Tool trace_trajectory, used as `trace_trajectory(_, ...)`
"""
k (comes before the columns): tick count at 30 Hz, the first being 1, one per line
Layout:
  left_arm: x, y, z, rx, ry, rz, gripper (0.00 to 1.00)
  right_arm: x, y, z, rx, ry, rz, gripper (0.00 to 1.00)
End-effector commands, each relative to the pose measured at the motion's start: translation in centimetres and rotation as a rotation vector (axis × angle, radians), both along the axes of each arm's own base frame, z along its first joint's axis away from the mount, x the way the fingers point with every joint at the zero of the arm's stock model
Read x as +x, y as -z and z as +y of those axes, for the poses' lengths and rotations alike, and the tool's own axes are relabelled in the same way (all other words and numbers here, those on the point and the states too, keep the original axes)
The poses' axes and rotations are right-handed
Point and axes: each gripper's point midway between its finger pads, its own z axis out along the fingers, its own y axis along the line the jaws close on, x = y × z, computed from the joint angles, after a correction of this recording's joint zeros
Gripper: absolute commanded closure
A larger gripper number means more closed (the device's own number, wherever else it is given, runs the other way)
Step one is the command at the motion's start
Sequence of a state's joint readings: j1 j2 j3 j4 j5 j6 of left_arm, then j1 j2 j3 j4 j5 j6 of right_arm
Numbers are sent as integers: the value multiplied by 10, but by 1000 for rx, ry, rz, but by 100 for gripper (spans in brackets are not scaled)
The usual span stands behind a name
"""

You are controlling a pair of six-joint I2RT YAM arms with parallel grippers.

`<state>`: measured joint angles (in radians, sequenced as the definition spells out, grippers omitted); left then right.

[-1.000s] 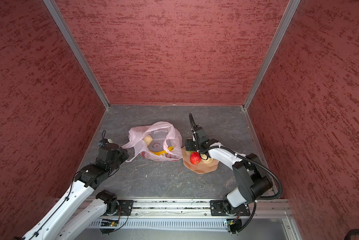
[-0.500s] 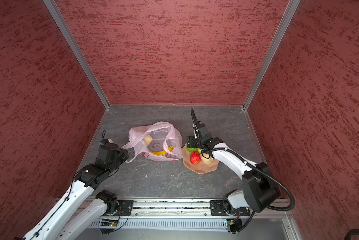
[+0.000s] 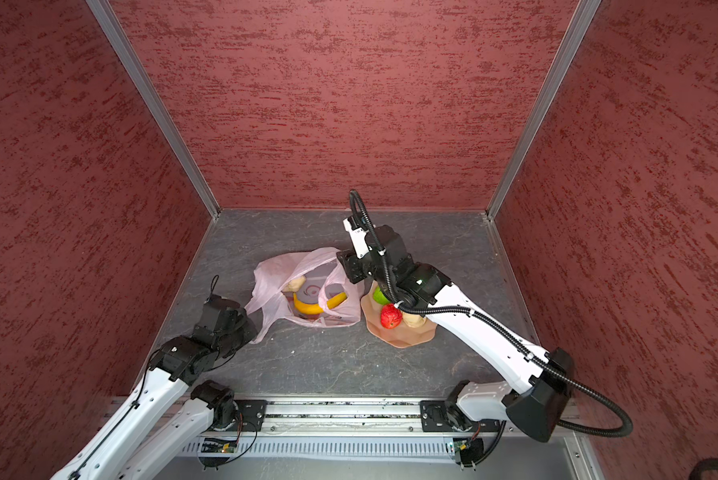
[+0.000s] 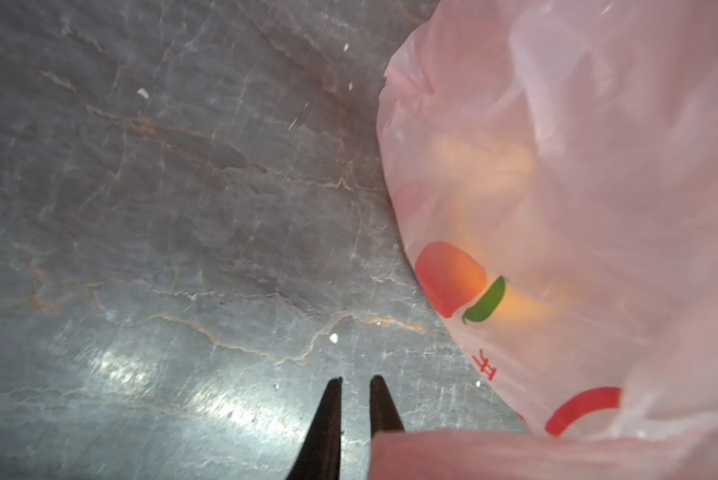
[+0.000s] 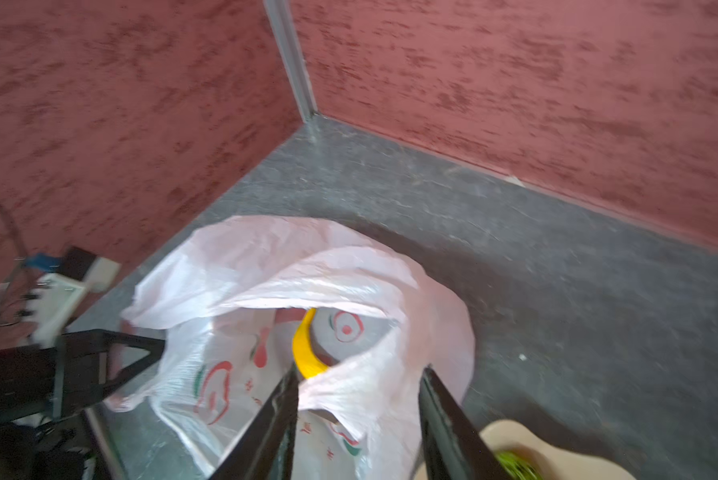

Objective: Take the fake fruits out of the plastic bag
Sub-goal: 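Move the empty right gripper back to the bag opening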

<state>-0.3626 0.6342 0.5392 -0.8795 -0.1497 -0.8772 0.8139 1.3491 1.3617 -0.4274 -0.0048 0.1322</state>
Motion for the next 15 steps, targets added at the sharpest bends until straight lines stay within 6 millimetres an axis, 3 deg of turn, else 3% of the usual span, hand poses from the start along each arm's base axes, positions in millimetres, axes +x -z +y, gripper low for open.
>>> trace_trajectory(1, -15, 19, 2, -1, -26, 83, 85, -20, 16, 39, -71, -161, 16, 55)
trace_trajectory(4, -21, 32, 4, 17, -50, 117, 86, -36, 44, 73, -118, -254, 56, 58)
trace_trajectory(8, -25, 41, 3, 37, -54, 132, 86, -51, 80, 99, -162, -323, 110, 62)
trace_trajectory(15, -27, 45, 4, 53, -55, 135, 86, -54, 131, 106, -258, -352, 173, 66)
